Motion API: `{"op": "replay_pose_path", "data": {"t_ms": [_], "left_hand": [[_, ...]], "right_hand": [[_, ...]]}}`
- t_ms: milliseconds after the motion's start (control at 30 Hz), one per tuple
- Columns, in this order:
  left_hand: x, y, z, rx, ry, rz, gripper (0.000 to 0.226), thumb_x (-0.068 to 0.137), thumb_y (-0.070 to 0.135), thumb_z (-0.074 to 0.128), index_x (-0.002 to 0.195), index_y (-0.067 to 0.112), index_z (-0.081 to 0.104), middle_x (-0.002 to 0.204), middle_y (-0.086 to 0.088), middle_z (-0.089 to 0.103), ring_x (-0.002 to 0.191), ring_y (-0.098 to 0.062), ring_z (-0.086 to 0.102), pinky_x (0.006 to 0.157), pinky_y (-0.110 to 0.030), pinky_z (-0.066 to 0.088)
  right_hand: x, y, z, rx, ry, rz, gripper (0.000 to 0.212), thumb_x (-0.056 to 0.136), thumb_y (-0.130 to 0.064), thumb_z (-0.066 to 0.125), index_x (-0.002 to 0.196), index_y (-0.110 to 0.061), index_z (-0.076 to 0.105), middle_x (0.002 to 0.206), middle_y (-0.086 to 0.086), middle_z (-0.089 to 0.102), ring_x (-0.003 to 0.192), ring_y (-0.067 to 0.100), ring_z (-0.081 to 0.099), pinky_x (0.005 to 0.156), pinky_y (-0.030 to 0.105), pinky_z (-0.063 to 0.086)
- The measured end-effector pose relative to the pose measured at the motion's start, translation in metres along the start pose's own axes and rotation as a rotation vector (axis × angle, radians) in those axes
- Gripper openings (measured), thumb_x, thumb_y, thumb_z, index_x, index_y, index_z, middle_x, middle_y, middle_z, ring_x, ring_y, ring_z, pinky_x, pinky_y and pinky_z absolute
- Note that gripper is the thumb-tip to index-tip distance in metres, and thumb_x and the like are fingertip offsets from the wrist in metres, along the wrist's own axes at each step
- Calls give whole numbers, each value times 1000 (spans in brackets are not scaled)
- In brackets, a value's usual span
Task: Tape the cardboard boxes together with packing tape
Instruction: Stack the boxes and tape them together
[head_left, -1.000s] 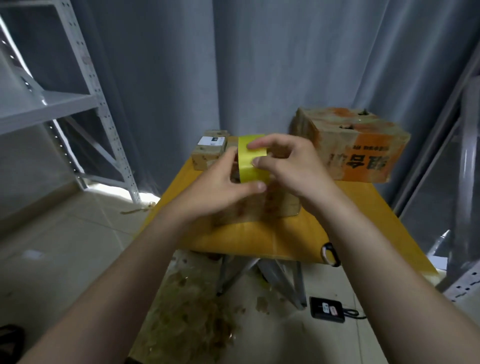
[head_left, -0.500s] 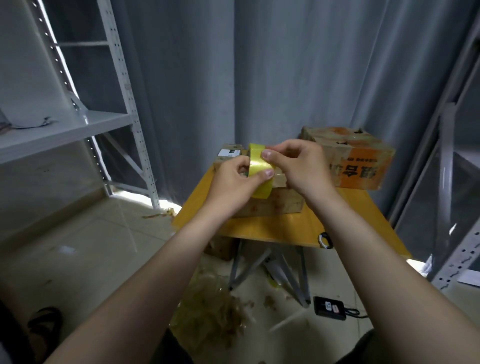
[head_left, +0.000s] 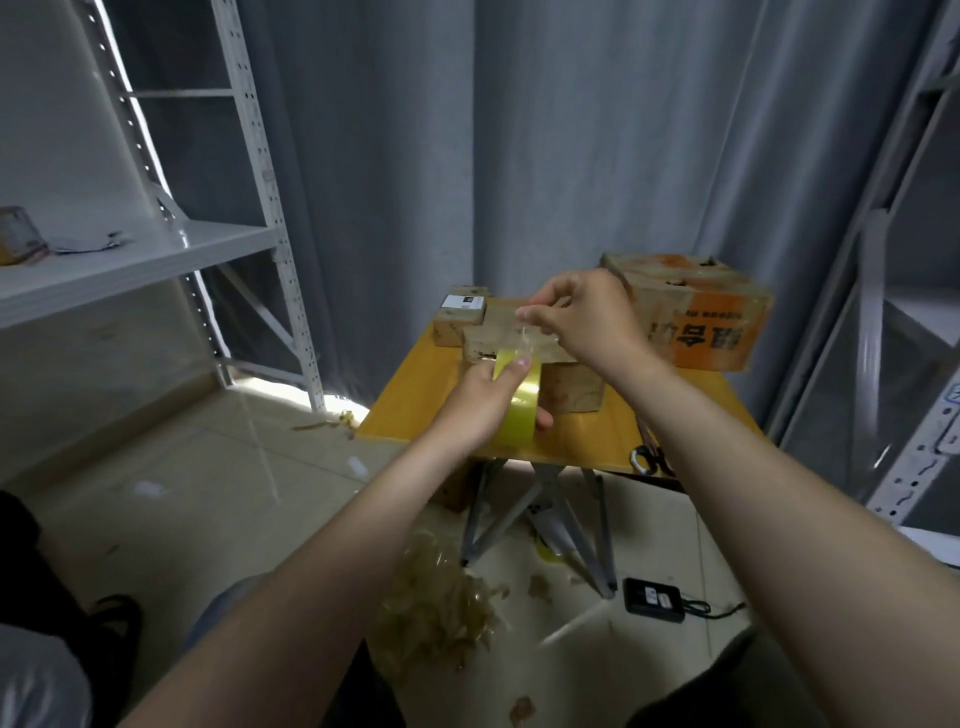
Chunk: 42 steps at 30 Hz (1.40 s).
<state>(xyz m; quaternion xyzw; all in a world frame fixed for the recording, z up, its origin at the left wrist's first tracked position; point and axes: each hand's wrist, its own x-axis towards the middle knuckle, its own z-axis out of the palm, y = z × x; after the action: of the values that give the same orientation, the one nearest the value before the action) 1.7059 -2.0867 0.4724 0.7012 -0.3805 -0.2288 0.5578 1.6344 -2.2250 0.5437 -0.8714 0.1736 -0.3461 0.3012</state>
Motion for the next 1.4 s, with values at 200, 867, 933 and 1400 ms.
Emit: {"op": "replay_pose_path", "data": {"t_ms": [200, 867, 933, 1400], "left_hand": [[-4, -9, 5, 89, 53, -80, 53, 109, 51, 38, 103, 11, 72, 76, 2, 79, 72, -12, 76, 74, -27, 55], [49, -33, -15, -14, 135, -401, 31, 100, 48, 56, 87, 19, 52, 108, -34, 71, 93, -48, 74, 86, -67, 58], [57, -39, -17, -40, 129, -422, 33, 102, 46, 57, 88, 16, 55, 105, -29, 74, 92, -44, 75, 86, -62, 60], [72, -54, -18, 111, 167, -426, 37, 102, 50, 56, 81, 20, 52, 77, -6, 57, 61, -23, 59, 46, -19, 44]], "right_hand": [[24, 18, 9, 100, -137, 70, 23, 82, -23, 88, 66, -31, 73, 51, -22, 65, 49, -10, 56, 53, 5, 39], [130, 99, 100, 198, -106, 255, 16, 80, -35, 89, 89, -22, 84, 75, -13, 76, 69, -6, 62, 66, 16, 45], [133, 109, 109, 177, -106, 285, 15, 79, -37, 89, 86, -25, 83, 60, -20, 69, 52, -11, 54, 58, 15, 40], [131, 125, 136, -223, -50, 267, 27, 78, -58, 82, 63, -39, 70, 91, -19, 73, 107, 13, 58, 101, 48, 27]]}}
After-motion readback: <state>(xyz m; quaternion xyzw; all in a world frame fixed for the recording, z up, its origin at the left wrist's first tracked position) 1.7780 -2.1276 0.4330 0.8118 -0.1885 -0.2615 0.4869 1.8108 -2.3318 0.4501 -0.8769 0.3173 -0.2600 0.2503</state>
